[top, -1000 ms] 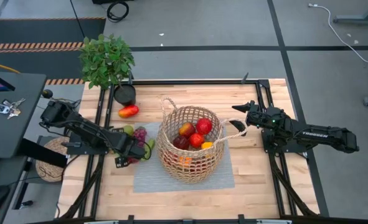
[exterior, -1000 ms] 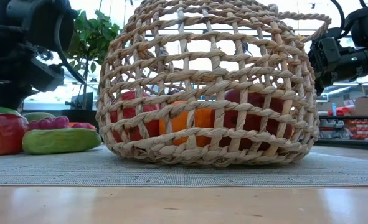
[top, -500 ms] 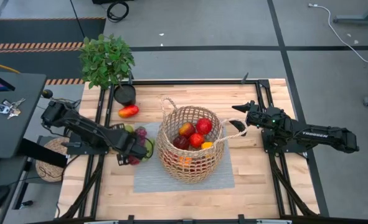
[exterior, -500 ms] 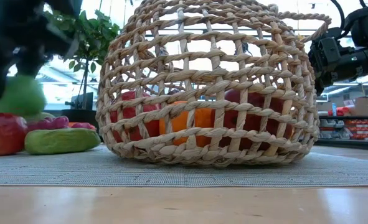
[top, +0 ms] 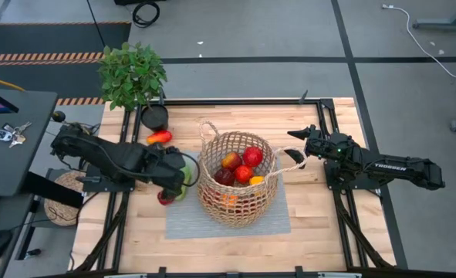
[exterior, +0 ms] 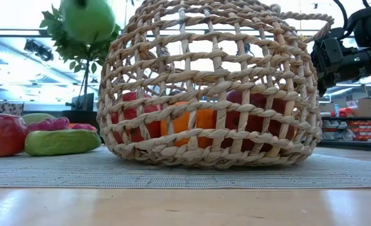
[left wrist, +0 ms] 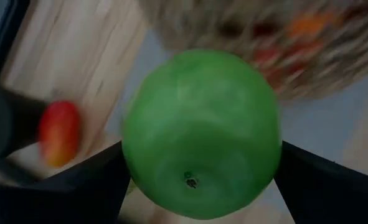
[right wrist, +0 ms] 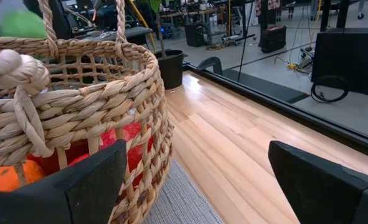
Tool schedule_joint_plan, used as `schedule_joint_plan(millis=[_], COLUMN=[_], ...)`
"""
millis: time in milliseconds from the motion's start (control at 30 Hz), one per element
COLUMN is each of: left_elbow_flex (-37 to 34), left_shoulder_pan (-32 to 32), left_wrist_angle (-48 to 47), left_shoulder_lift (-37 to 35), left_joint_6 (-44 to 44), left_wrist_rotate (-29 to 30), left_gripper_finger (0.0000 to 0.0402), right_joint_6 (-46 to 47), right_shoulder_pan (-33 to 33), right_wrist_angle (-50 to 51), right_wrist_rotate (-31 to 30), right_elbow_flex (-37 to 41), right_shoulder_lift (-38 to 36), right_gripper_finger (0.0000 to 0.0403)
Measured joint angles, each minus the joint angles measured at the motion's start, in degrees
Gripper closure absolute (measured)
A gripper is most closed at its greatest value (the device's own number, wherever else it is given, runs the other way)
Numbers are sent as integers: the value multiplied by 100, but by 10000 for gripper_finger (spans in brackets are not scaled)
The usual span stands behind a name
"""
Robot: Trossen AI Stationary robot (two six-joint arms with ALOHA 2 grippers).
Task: Build produce basket
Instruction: Put the green apple into the brown basket
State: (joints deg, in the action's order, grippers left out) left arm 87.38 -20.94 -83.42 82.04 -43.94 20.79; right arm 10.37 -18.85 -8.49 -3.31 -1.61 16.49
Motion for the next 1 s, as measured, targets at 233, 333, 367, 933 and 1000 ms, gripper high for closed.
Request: schedule_joint_plan(millis=[233,333,367,933,1000], left_elbow_flex=[854,1096,1156,1210,1210], left_shoulder_pan=[-21,-21,-21,-8,-8], left_wrist_angle=[708,981,1095,2201,2499], left_shoulder_lift=[-2,-2,-4,-7,-7], left_joint_6=[-48,17,81,400,576], left_wrist_rotate=[-4,-4,0,-406,-455], left_gripper_finger=[47,47,47,47,47], right_joint_6=[0,0,0,0,0], right_shoulder_pan=[0,0,0,0,0], right_wrist_angle=[0,0,2,1,0], right_wrist_rotate=[0,0,0,0,0], right_elbow_flex=[0,0,0,0,0], right_shoulder_lift=[0,0,0,0,0], right_gripper_finger=[9,9,9,9,9])
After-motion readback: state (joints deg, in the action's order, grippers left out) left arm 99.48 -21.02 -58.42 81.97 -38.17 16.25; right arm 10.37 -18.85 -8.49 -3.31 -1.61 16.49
